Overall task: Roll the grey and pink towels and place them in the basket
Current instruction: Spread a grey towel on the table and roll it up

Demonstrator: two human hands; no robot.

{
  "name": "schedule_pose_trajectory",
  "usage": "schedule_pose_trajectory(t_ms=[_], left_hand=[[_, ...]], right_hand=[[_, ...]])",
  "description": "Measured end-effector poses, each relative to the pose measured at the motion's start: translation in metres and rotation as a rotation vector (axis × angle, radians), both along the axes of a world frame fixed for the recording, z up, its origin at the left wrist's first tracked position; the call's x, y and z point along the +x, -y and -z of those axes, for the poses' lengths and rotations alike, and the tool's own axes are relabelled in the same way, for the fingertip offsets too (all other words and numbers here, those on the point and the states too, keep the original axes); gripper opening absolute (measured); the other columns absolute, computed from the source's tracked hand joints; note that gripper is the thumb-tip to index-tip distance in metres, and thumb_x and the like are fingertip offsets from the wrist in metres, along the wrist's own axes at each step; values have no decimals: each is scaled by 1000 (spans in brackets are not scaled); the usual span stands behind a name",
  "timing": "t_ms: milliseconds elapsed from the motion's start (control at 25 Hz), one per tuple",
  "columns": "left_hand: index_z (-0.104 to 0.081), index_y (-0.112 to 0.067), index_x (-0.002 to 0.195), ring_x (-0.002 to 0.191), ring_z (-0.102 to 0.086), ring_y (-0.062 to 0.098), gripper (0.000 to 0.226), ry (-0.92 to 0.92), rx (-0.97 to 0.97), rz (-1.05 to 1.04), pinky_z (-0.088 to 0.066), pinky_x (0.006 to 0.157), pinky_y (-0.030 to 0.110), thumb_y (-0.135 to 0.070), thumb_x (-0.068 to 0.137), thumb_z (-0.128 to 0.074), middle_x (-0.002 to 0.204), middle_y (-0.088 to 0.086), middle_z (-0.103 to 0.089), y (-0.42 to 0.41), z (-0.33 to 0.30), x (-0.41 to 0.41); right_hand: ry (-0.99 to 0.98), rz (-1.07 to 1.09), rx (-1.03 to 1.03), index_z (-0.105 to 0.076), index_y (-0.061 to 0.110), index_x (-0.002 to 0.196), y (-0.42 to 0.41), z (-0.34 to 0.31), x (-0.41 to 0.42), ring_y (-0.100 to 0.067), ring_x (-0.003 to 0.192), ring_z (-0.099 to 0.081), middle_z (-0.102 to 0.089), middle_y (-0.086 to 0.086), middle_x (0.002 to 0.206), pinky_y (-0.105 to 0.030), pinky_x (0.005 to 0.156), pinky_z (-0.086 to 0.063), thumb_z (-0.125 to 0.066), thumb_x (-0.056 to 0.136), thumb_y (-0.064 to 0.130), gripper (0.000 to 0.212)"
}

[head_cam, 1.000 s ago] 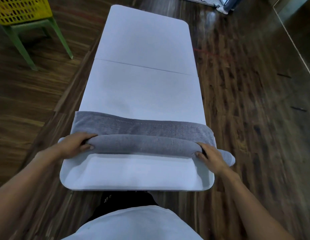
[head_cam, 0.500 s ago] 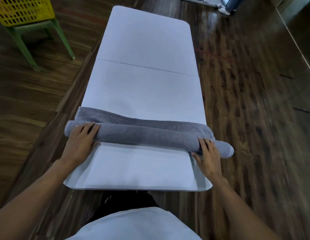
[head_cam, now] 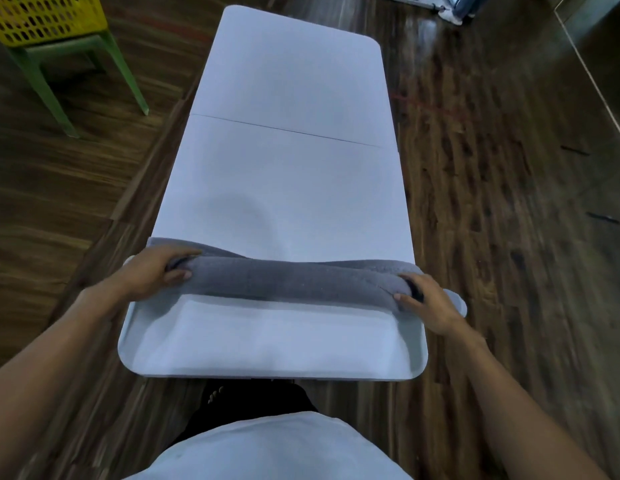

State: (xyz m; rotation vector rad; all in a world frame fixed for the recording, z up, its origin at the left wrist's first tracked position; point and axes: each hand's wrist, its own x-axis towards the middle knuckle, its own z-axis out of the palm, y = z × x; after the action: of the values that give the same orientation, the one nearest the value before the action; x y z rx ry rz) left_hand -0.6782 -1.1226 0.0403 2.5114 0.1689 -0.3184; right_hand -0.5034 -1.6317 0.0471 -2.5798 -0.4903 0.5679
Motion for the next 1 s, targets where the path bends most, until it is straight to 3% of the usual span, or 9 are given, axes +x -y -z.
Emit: schedule_pose_trajectory(t_ms=[80, 160, 240, 320, 520, 680, 800, 920, 1000], left_hand=[[-68, -13, 118, 103, -63, 27, 29, 313, 118, -55, -48, 90, 38, -14, 89, -65, 116, 8, -66, 6, 0, -1], [-66, -8, 121, 105, -62, 33, 32, 457, 266, -63, -48, 92, 44, -25, 94, -59, 119, 14, -64, 23, 8, -15], [-55, -6, 133, 123, -51, 36, 52, 406, 331, -46, -40, 104, 52, -32, 89, -65, 134, 17, -54, 38, 22, -32], [-46, -7, 140, 132, -41, 37, 68, 305, 331, -34, -30, 111, 53, -27, 81, -73, 141, 18, -47, 35, 30, -27], [-61, -10, 124, 105, -59, 34, 45, 250, 259, -38, -43, 93, 46, -15, 81, -70, 116, 15, -66, 21, 19, 3], [-57, -15, 131, 107, -58, 30, 49, -4, 128, 14, -43, 94, 40, -20, 85, -71, 117, 11, -63, 7, 14, -2], [-59, -7, 129, 111, -58, 34, 46, 256, 123, -57, -43, 99, 47, -16, 86, -70, 122, 15, -62, 9, 14, 0], [-58, -4, 131, 122, -52, 36, 53, 379, 213, -49, -36, 105, 47, -16, 82, -73, 131, 17, -58, 18, 19, -11], [-57, -4, 131, 116, -55, 37, 56, 364, 259, -53, -40, 100, 47, -16, 80, -75, 127, 18, -61, 20, 22, -10]], right_hand=[[231, 135, -15, -53, 20, 133, -9, 3, -6, -21, 119, -50, -51, -4, 134, -39, 103, -45, -58, 93, 40, 45], [397, 79, -90, -49, 20, 137, -11, 14, -23, -23, 126, -46, -48, -4, 139, -46, 106, -42, -56, 94, 45, 51], [365, -13, -134, -39, 20, 144, -9, 26, -35, -25, 135, -38, -41, -4, 147, -52, 112, -35, -58, 90, 55, 67], [294, -8, -95, -41, 18, 142, -10, 30, -19, -30, 133, -42, -45, -8, 145, -56, 110, -36, -46, 89, 67, 73], [187, -79, -100, -49, 28, 133, -9, 22, 11, -21, 117, -54, -58, 1, 130, -48, 100, -44, -59, 92, 42, 45], [55, -117, -131, -48, 32, 134, 1, 9, 7, -14, 111, -53, -58, 4, 128, -40, 97, -47, -55, 87, 59, 55], [255, 30, -82, -47, 22, 139, -2, 7, 11, -23, 120, -51, -53, -4, 136, -44, 103, -46, -59, 91, 48, 56], [125, 25, -179, -46, 12, 141, 0, 18, 11, -27, 124, -50, -53, -10, 138, -37, 108, -39, -65, 91, 37, 59], [128, 60, -196, -45, 11, 142, -5, 21, 7, -31, 125, -51, -53, -13, 138, -39, 108, -38, -61, 93, 37, 57]])
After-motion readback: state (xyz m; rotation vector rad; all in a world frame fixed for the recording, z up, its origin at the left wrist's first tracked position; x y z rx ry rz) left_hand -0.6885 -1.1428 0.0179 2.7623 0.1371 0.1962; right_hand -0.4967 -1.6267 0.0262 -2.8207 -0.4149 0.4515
